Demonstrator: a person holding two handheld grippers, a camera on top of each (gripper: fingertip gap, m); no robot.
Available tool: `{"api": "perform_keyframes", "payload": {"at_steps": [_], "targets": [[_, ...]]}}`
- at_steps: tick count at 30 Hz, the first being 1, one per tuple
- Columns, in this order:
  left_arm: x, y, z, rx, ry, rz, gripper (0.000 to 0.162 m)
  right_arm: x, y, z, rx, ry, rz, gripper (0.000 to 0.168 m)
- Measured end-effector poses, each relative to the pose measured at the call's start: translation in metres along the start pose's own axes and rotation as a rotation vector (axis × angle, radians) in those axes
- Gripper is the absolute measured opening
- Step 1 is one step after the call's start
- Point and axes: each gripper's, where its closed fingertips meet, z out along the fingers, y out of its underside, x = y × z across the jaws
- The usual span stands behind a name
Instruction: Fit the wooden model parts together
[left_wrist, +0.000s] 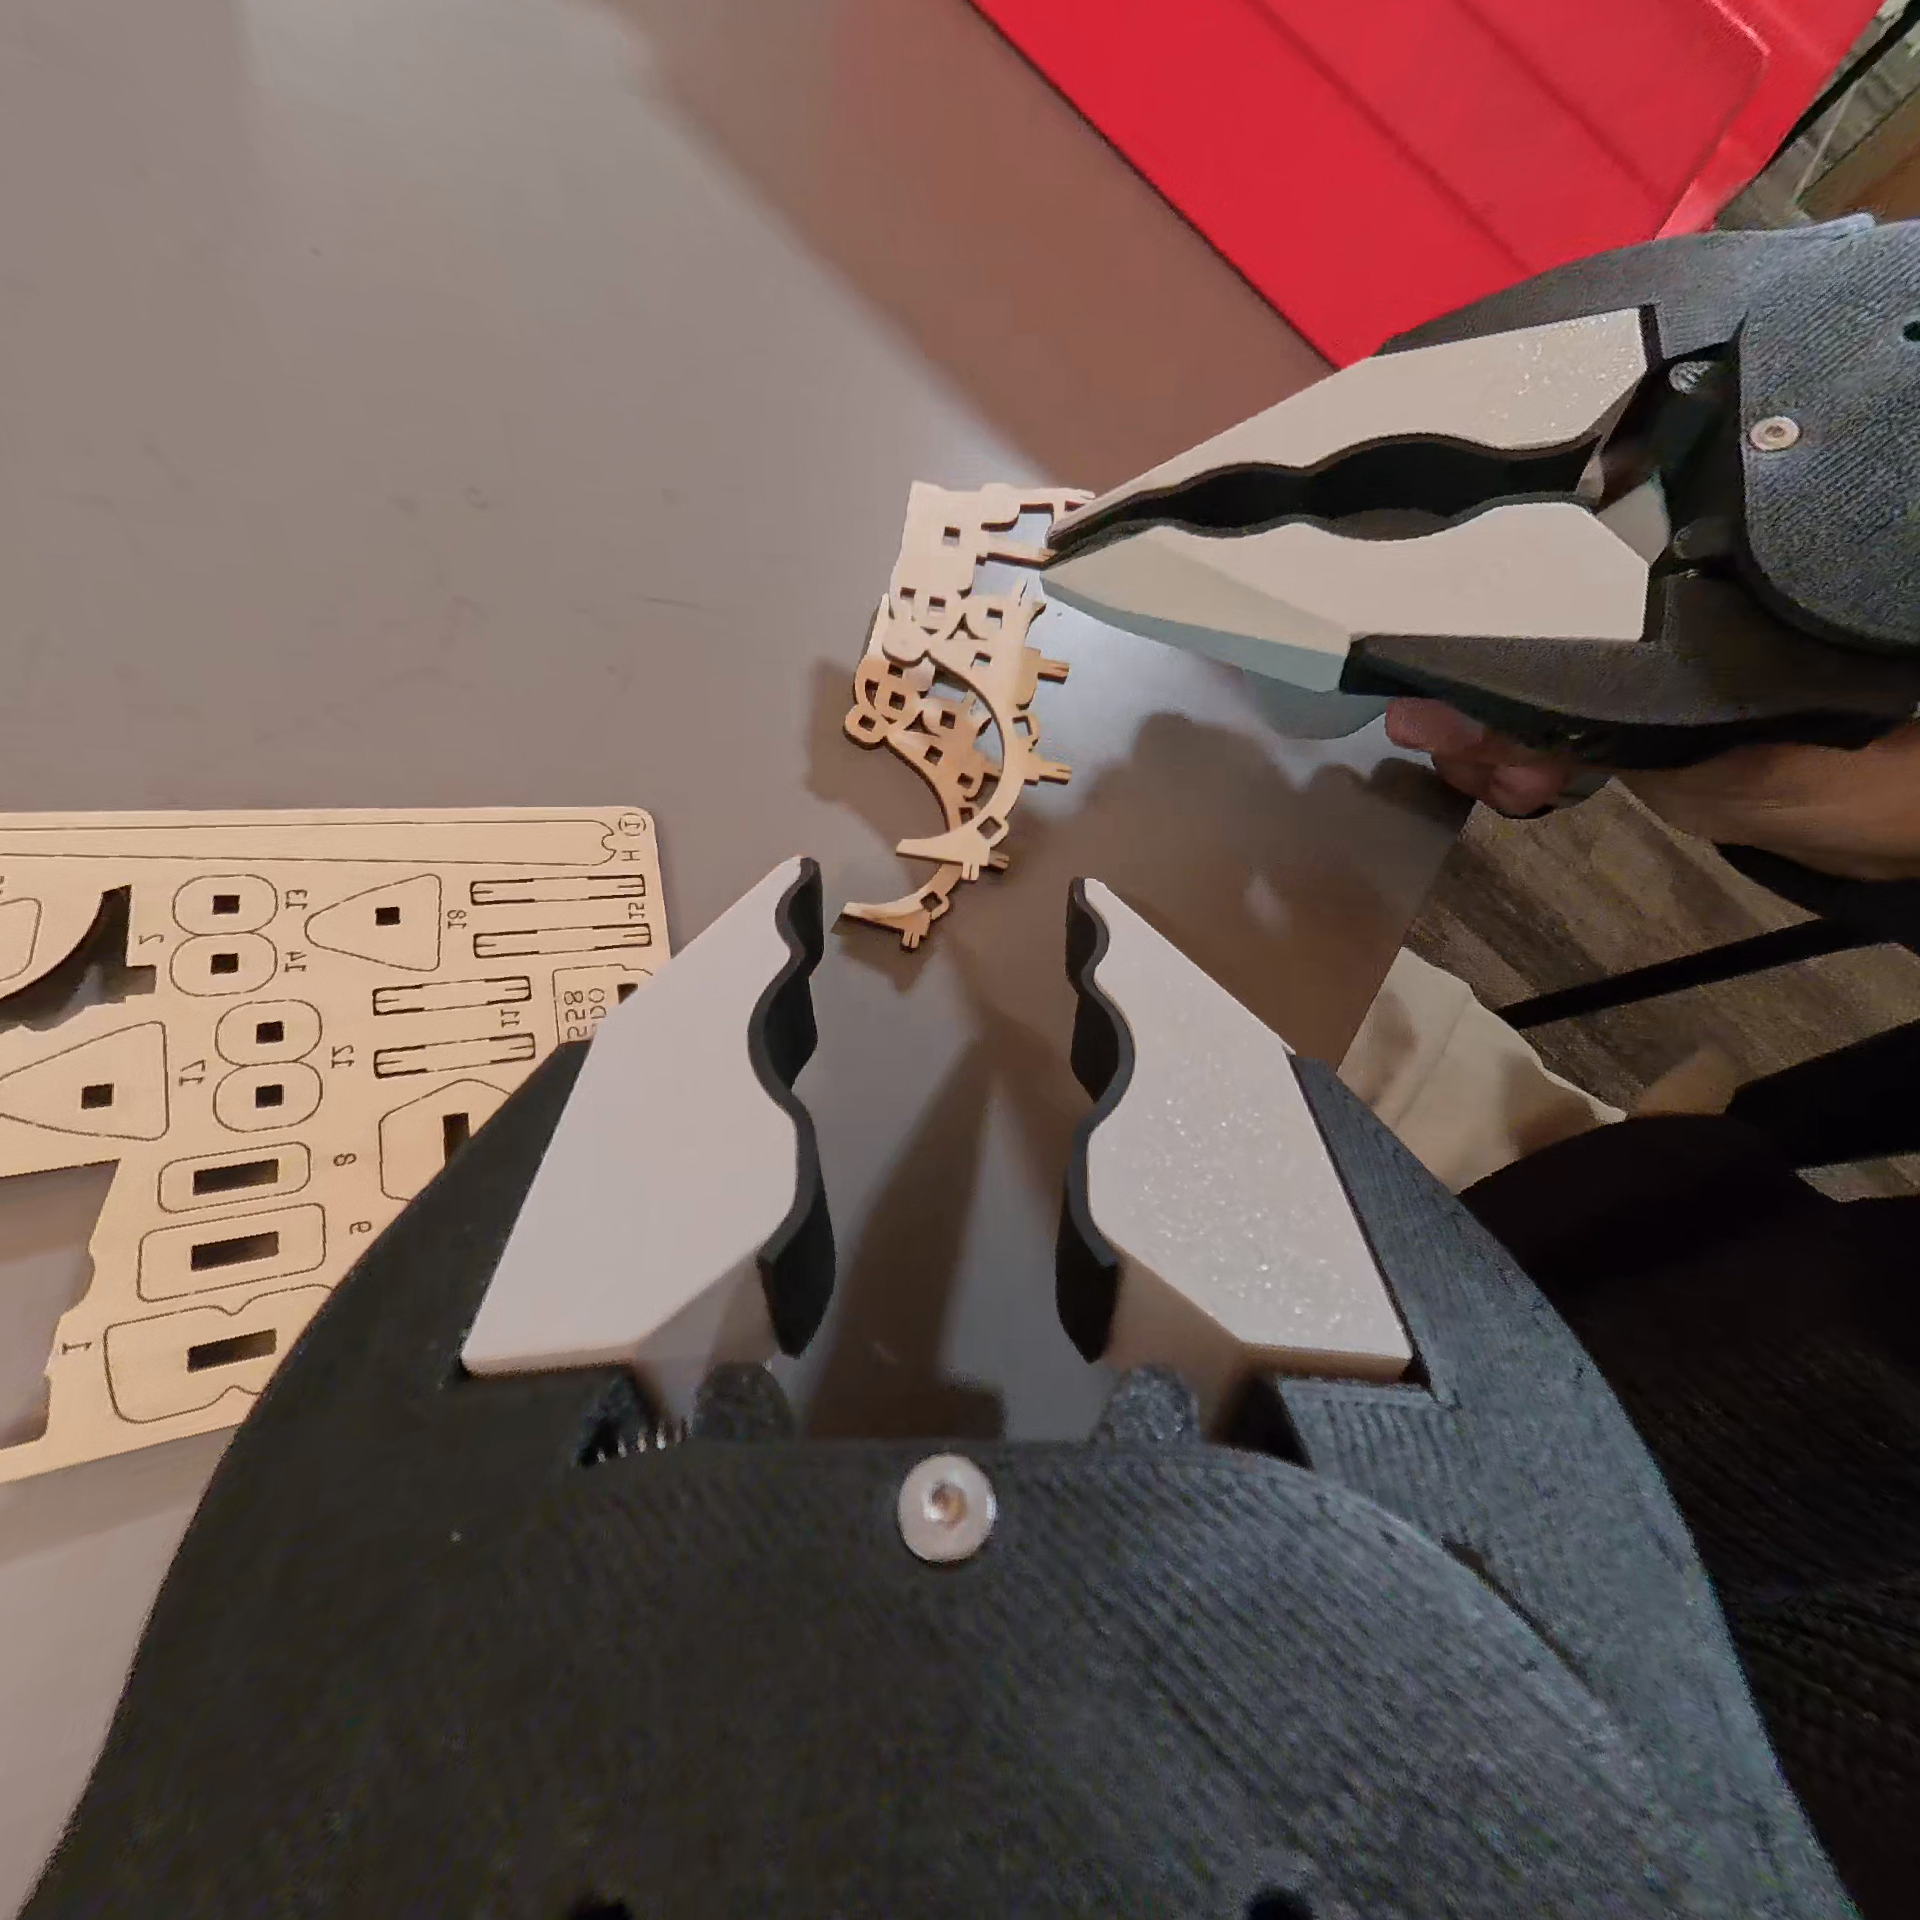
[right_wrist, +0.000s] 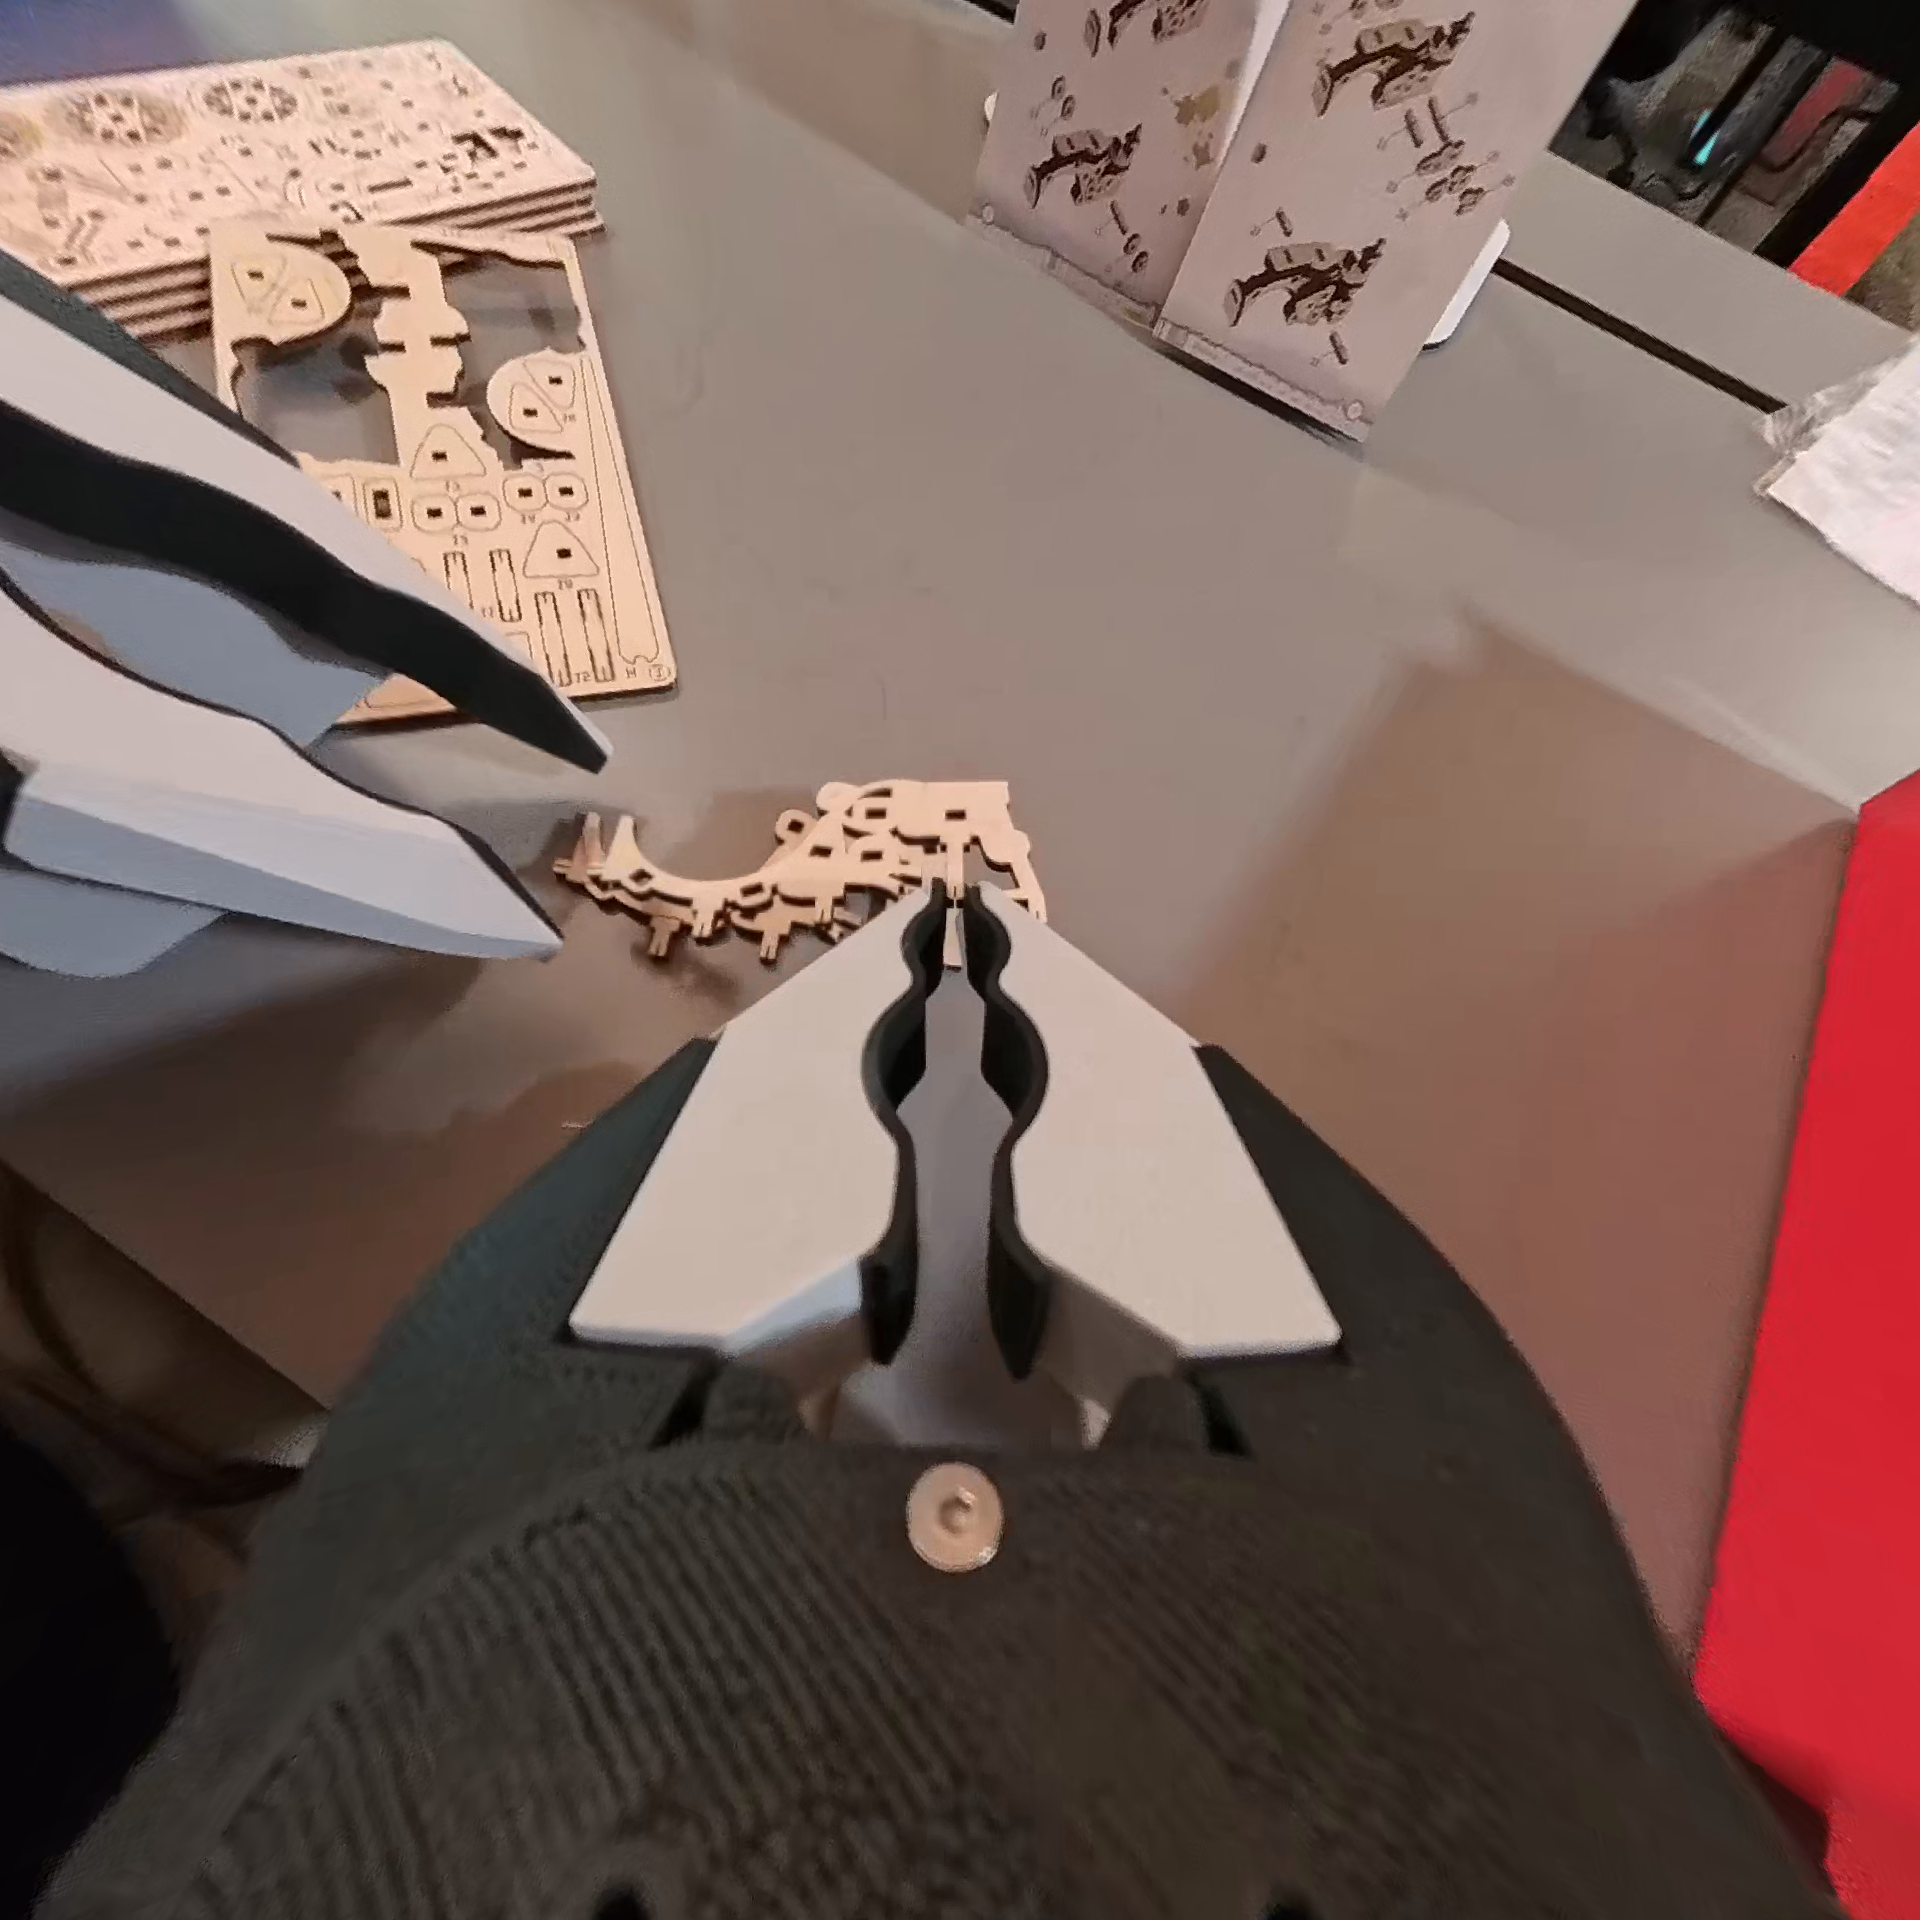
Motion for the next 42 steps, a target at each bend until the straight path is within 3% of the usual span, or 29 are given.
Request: {"api": "perform_keyframes", "payload": {"at_steps": [33,38,42], "targets": [[-0.006,0.008,0.003,-0.052,0.015,-0.086,0.024,-0.018,0.004,0.009,-0.060,-0.012,-0.100,0.003],[-0.005,0.008,0.003,-0.049,0.027,-0.098,0.025,-0.023,0.003,0.003,-0.032,-0.078,-0.091,0.021],[-0.006,0.009,0.001,-0.048,0.016,-0.090,0.027,-0.018,-0.010,-0.004,0.065,-0.139,-0.115,0.027]]}}
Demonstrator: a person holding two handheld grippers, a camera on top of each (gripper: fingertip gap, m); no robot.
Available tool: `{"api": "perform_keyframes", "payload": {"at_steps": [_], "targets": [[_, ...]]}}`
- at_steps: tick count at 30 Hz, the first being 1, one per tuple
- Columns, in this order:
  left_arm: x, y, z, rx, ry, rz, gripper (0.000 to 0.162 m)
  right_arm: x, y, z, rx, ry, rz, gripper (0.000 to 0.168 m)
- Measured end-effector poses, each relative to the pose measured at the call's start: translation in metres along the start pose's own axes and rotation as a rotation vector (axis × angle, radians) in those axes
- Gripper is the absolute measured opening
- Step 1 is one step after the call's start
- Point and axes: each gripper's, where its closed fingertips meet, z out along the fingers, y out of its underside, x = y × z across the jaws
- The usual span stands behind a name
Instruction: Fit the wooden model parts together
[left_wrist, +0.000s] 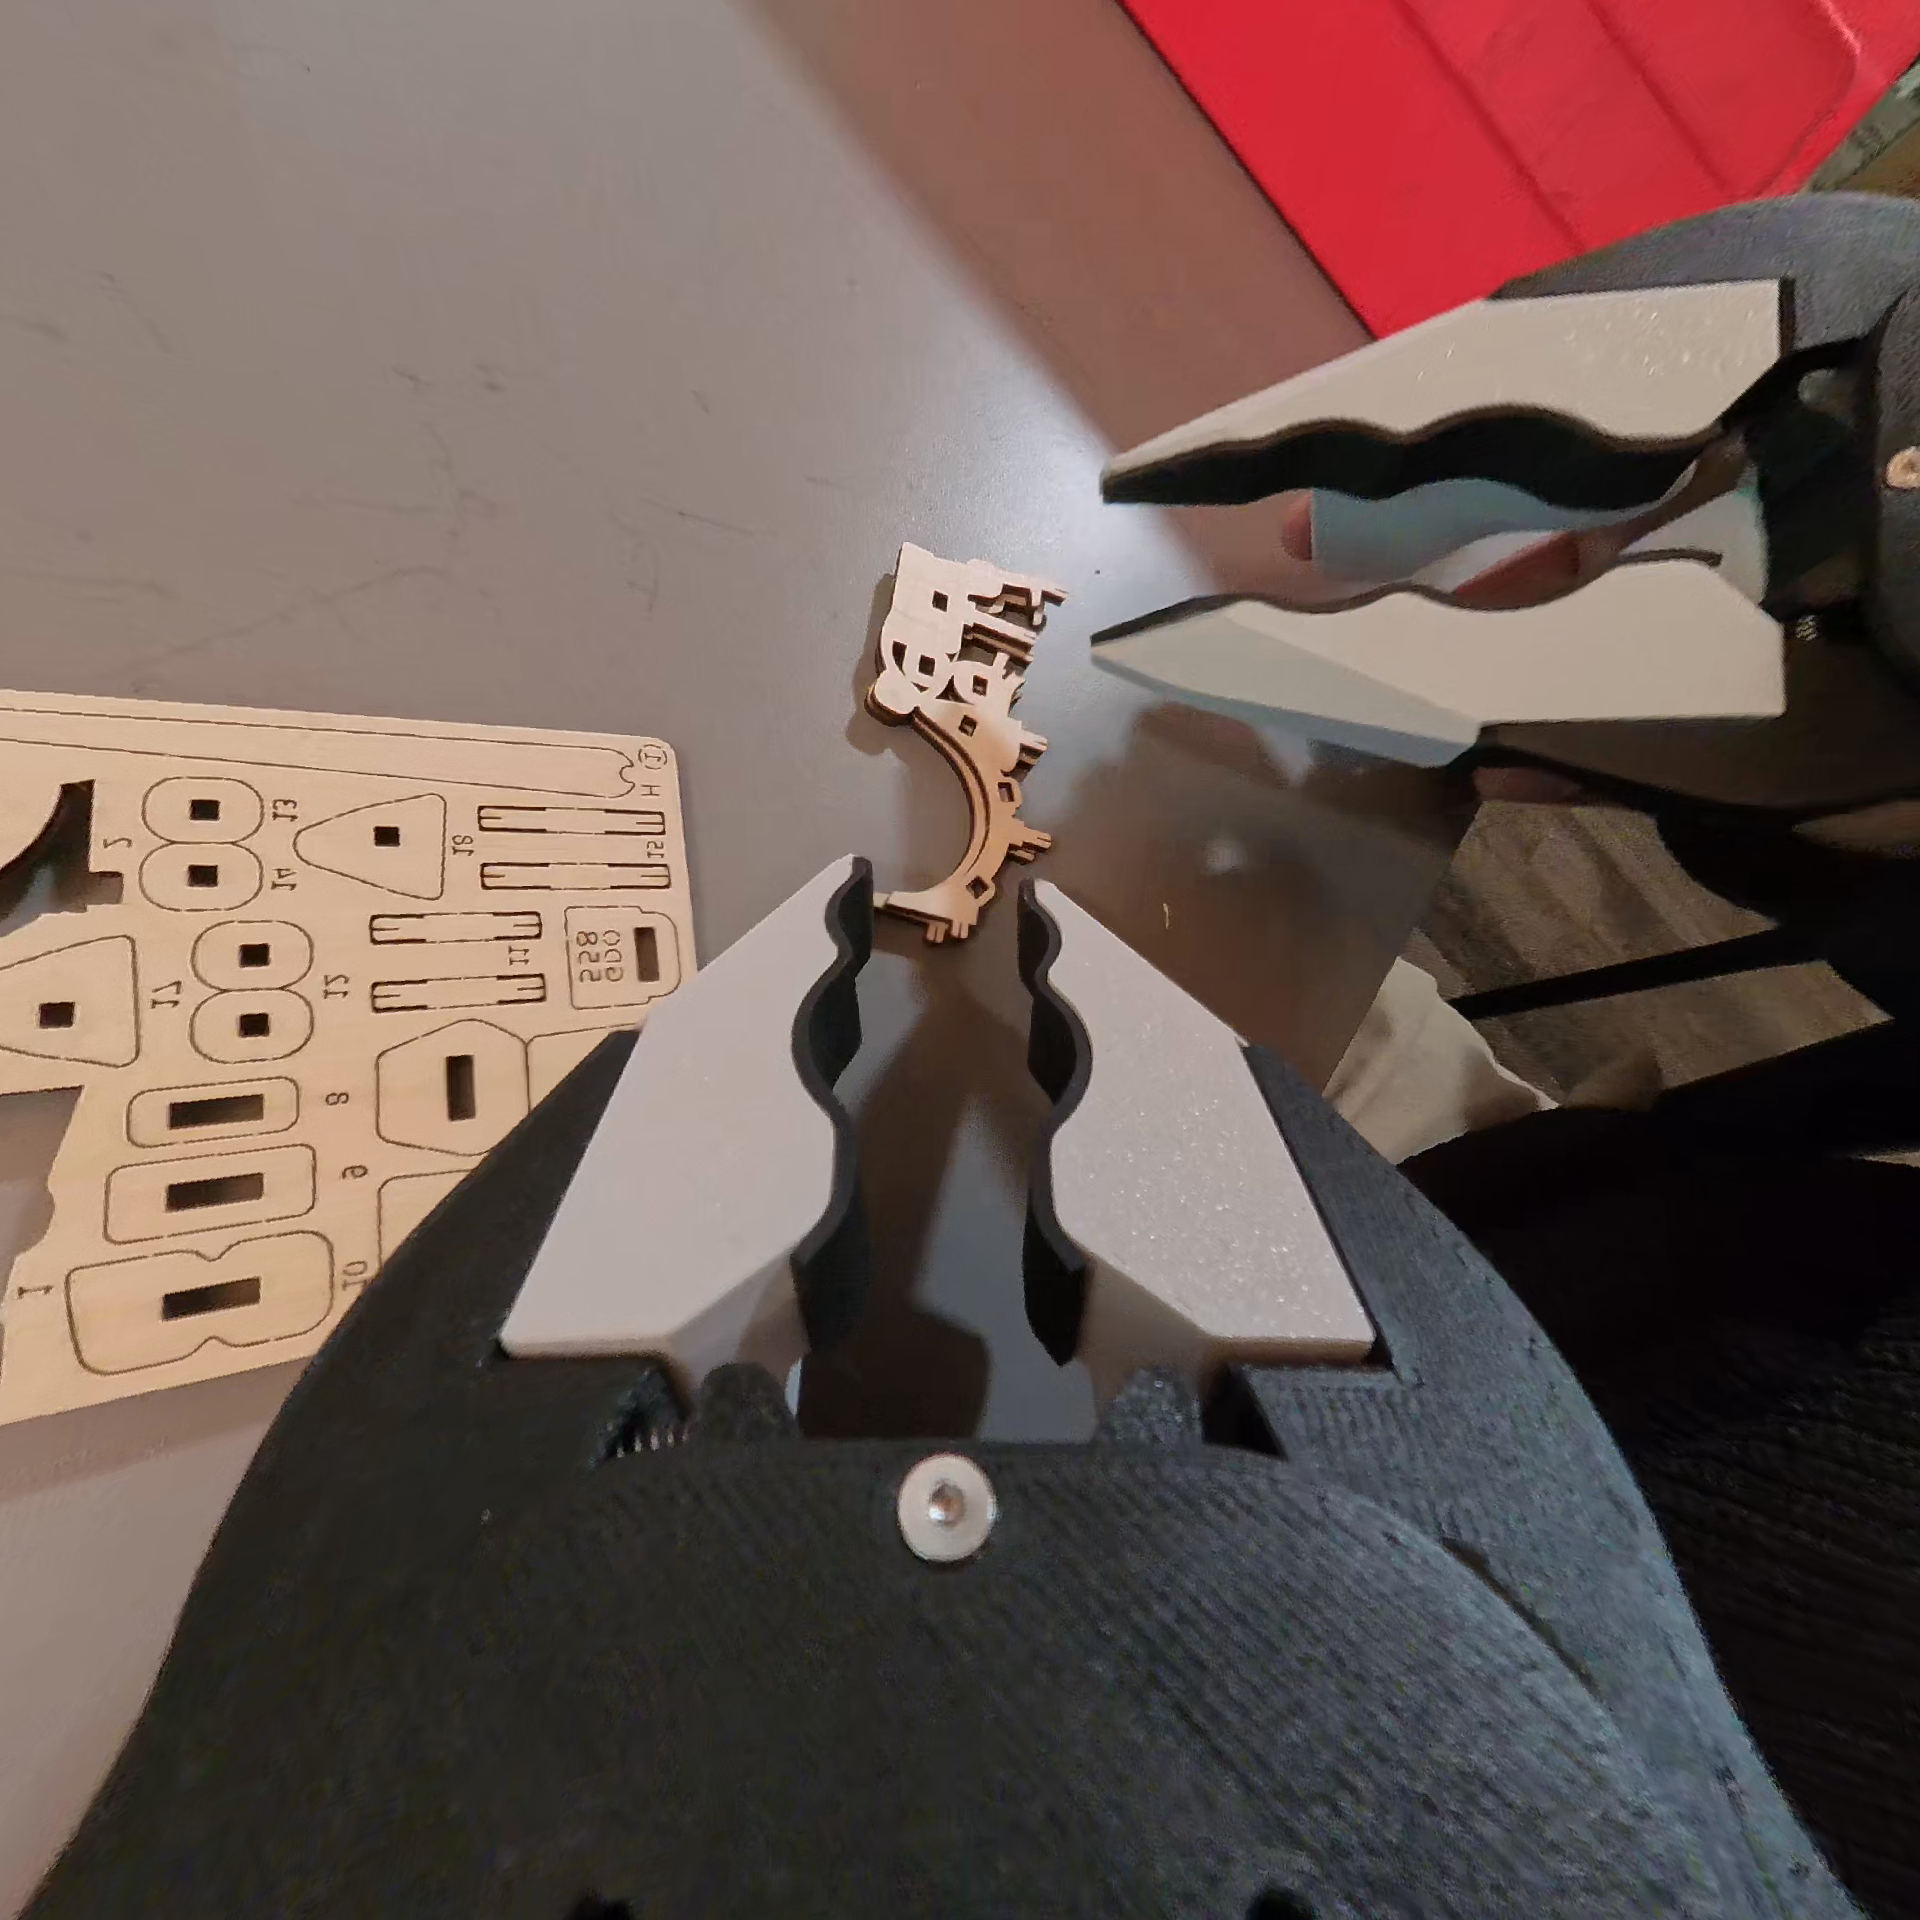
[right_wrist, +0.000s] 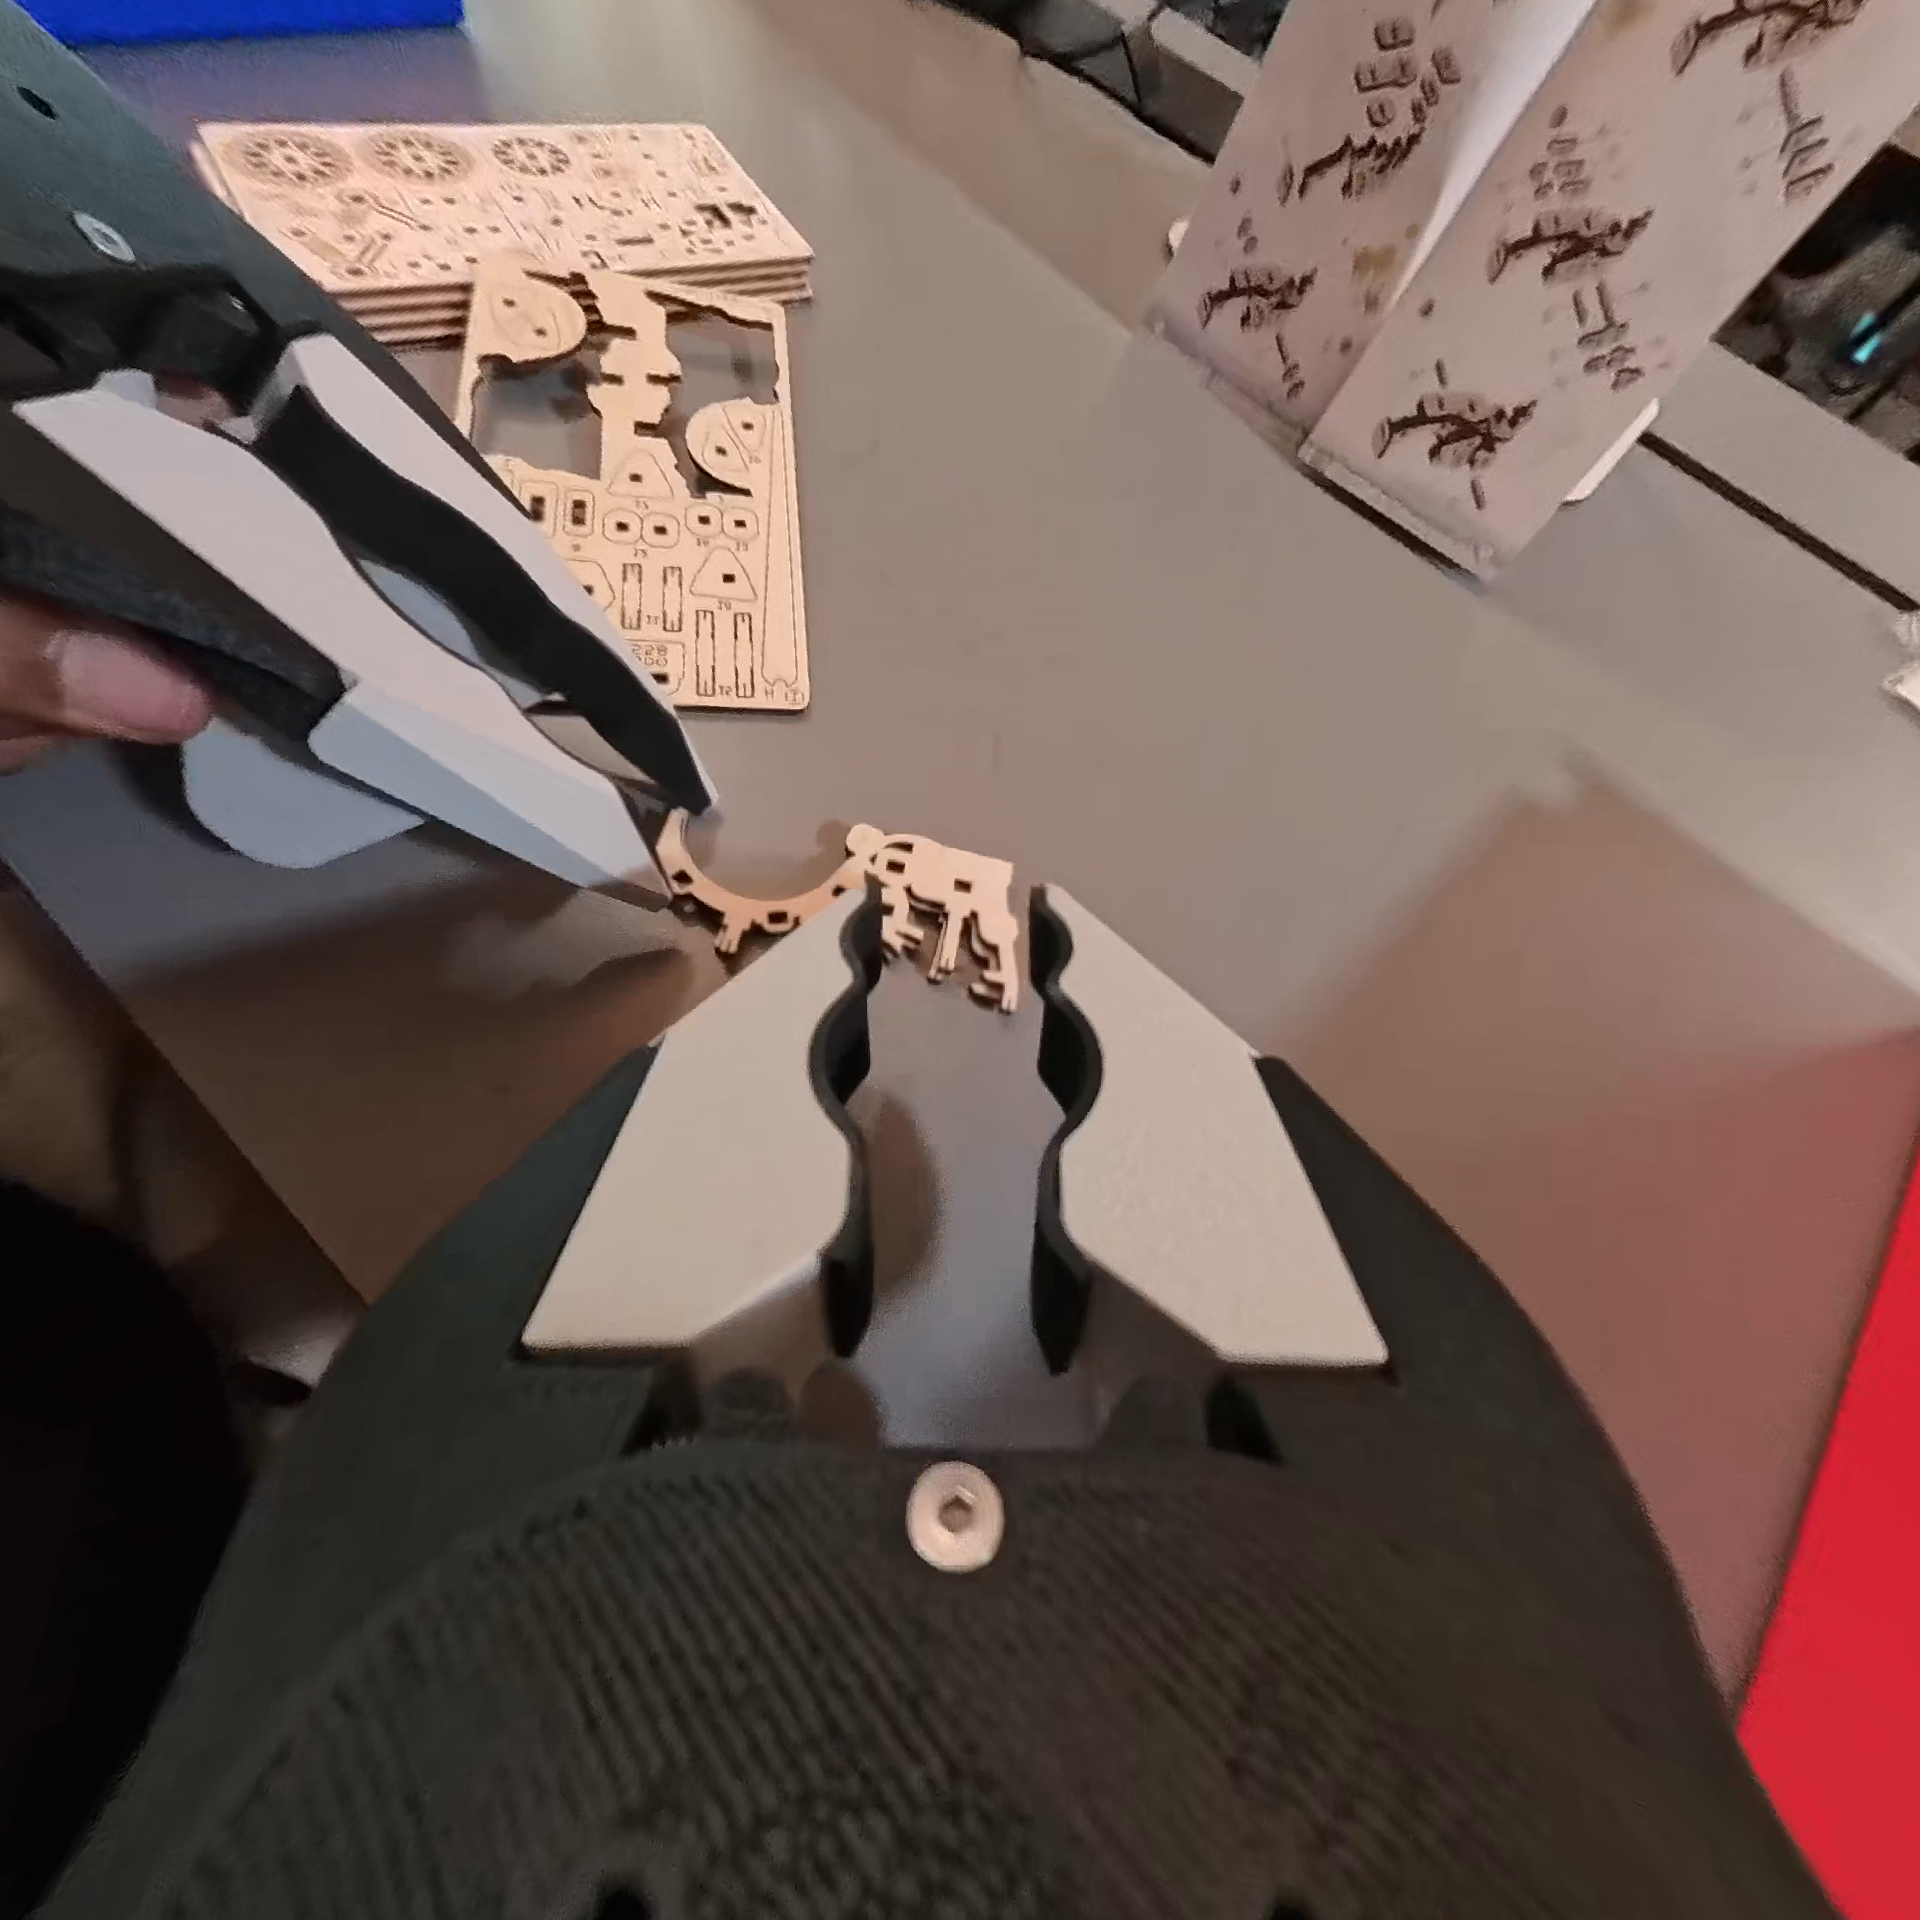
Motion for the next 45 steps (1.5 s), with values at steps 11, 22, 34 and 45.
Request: {"api": "perform_keyframes", "payload": {"at_steps": [11,22,34,45], "targets": [[-0.004,0.000,-0.001,0.001,-0.025,0.016,0.029,-0.005,0.024,0.010,-0.153,-0.192,0.237,0.039],[-0.004,-0.001,-0.001,0.003,-0.017,0.001,0.028,-0.001,0.025,0.011,-0.154,-0.178,0.262,0.038],[-0.005,-0.001,-0.001,0.003,-0.023,-0.004,0.025,-0.005,0.026,0.011,-0.164,-0.194,0.243,0.033],[-0.005,-0.001,-0.001,0.004,-0.015,-0.009,0.026,-0.006,0.026,0.011,-0.163,-0.198,0.231,0.031]]}}
